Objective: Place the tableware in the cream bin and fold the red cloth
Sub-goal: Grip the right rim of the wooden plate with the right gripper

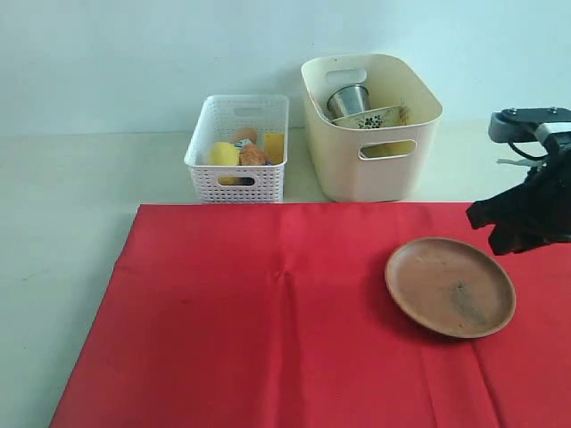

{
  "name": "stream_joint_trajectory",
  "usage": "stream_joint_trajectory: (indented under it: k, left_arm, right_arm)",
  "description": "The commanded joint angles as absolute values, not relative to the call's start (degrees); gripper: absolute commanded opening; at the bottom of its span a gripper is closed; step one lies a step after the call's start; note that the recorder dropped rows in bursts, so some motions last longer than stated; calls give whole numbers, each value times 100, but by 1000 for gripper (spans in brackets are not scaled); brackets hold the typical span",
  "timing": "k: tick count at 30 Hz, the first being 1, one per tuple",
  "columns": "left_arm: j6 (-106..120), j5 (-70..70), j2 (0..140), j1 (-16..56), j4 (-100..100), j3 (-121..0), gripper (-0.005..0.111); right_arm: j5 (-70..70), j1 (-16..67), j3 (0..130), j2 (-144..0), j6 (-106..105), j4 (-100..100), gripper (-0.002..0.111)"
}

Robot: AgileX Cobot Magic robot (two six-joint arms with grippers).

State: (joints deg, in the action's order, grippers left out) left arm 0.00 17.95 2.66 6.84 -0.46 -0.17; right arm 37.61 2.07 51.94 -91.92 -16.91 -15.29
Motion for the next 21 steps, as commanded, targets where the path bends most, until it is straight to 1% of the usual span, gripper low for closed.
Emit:
stream_joint_trajectory:
  k: [1, 8, 13, 21]
  left_arm:
    - [0, 1774, 241, 660, -81, 0, 0]
    - [0, 1774, 241, 660, -81, 0, 0]
    - [0, 1774, 241, 660, -81, 0, 0]
    - [0, 1774, 241, 660, -81, 0, 0]
  right_arm:
    - [3730, -249, 5107, -9323, -1622, -1657, 26]
    - [3975, -769, 5107, -9909, -2453, -2541, 42]
    - [3990, -907, 5131, -10356, -3163, -3274, 43]
    - [4084, -907, 5312, -10901, -3287, -3330, 43]
